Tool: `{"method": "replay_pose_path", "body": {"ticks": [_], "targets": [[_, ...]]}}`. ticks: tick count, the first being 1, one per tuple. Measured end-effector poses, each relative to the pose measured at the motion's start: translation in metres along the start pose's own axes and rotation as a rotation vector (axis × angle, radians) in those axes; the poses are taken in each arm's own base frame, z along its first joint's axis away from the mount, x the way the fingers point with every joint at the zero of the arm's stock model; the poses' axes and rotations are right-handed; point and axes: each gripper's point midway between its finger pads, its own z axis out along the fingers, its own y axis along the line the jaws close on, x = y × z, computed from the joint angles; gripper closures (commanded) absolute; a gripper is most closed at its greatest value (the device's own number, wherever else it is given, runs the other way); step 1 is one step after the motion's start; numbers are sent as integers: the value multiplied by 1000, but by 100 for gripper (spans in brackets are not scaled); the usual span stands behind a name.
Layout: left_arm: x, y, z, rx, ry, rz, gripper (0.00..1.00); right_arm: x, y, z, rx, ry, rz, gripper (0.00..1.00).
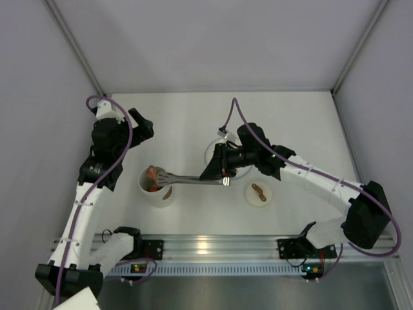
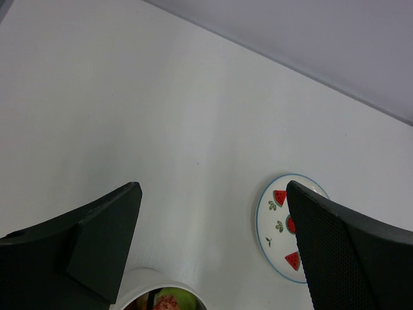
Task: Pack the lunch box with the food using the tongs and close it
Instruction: Place the fake food in the packing box.
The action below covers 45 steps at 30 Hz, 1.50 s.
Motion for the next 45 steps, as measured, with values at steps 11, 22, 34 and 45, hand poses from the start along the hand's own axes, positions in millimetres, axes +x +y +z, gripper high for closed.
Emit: {"method": "replay_pose_path", "body": {"ticks": [11, 22, 34, 45], "targets": [[0, 0, 0, -1, 0, 0, 1, 0, 5, 0, -23, 4, -5, 69], [0, 1, 0, -3, -1, 0, 1, -1, 7, 0, -32, 4, -10, 69], [0, 1, 0, -3, -1, 0, 1, -4, 10, -5, -58, 11, 6, 69], [0, 0, 0, -3, -1, 0, 1, -42, 18, -44, -112, -97, 29, 70]]}}
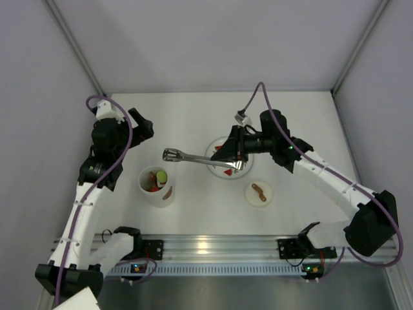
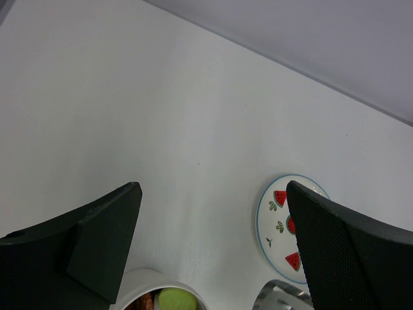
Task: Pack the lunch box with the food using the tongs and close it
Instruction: Place the fake food in the packing box, then place the clamp at the center of the board.
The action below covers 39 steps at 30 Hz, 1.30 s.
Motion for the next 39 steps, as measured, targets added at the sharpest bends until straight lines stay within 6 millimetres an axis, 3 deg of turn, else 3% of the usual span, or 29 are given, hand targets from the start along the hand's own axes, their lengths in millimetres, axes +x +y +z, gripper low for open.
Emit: {"method": "replay_pose_path", "body": {"ticks": [5, 8, 15, 21, 29, 35, 39], "targets": [[0, 0, 0, 0, 0, 0, 1, -33, -4, -30, -13, -97, 16, 70], [0, 0, 0, 0, 1, 0, 1, -58, -16, -55, -16, -180, 34, 70], [0, 0, 0, 0, 0, 0, 1, -109, -89, -124, 60, -412, 166, 71], [0, 0, 0, 1, 1, 0, 1, -137, -159, -179, 181, -608, 275, 72], [0, -1, 0, 4, 2, 0, 1, -148, -235, -223, 577, -806, 245, 73], [0, -1, 0, 4, 2, 0, 1, -148, -270, -254, 837, -897, 205, 73], [0, -1, 0, 5, 3, 0, 1, -140, -285, -254, 979, -888, 156, 73]]}}
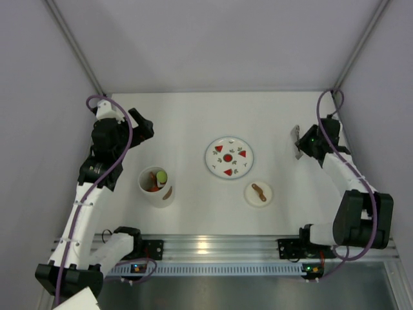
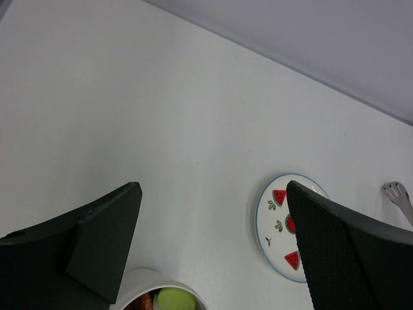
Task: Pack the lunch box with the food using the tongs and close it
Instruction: Place the clamp at the center of the board.
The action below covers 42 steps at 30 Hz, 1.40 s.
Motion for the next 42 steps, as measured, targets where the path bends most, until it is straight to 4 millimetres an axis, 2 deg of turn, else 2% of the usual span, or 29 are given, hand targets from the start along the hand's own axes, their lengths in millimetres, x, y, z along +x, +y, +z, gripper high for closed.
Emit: {"method": "replay_pose_path", "body": {"ticks": [6, 11, 16, 24, 31, 36, 40, 42], "targets": [[0, 0, 0, 2, 1, 0, 1, 20, 1, 11, 97, -12, -146, 71], [0, 0, 0, 2, 1, 0, 1, 41, -21, 28, 198, 50, -196, 68], [0, 0, 0, 2, 1, 0, 1, 58, -43, 36, 281, 115, -223, 58], [0, 0, 0, 2, 1, 0, 1, 59, -47, 35, 302, 134, -247, 35], [0, 0, 0, 2, 1, 0, 1, 49, -38, 31, 288, 115, -249, 30], [0, 0, 0, 2, 1, 0, 1, 33, -26, 10, 257, 74, -247, 32], [0, 0, 0, 2, 1, 0, 1, 15, 7, -21, 158, 10, -274, 34], [0, 0, 0, 3, 1, 0, 1, 18, 32, -40, 75, -3, -316, 34]]}}
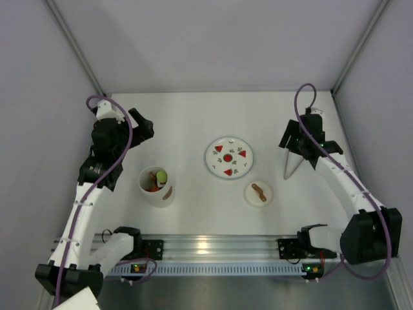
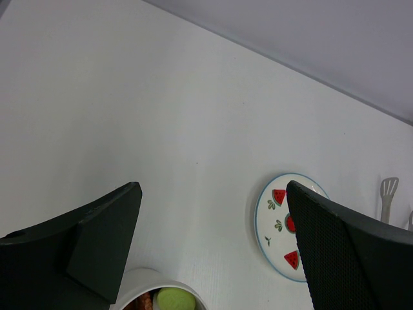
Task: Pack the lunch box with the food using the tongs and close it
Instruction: Place the clamp at the center of the board, then pick up the box lid from the center of the board.
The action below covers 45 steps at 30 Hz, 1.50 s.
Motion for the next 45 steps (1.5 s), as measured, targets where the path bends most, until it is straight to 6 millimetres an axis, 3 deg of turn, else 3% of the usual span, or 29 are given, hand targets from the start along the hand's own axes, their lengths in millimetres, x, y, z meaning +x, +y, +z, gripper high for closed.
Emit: {"method": "replay_pose_path", "body": {"ticks": [3, 6, 10, 14, 22, 29, 45], "targets": [[0, 0, 0, 1, 1, 0, 1, 16, 48, -33, -149, 4, -114, 36], [1, 0, 0, 3, 3, 0, 1, 54, 80, -55, -253, 64, -229, 40], [1, -1, 0, 8, 5, 0, 1, 113, 77, -60, -254, 177, -355, 47], [1, -2, 0, 9, 5, 0, 1, 145, 63, -57, -200, 241, -435, 47], [1, -2, 0, 9, 5, 0, 1, 169, 60, -55, -180, 288, -512, 47], [1, -1, 0, 9, 6, 0, 1, 190, 54, -50, -152, 342, -557, 54], [1, -1, 0, 8, 5, 0, 1, 205, 49, -39, -116, 388, -581, 69]]}}
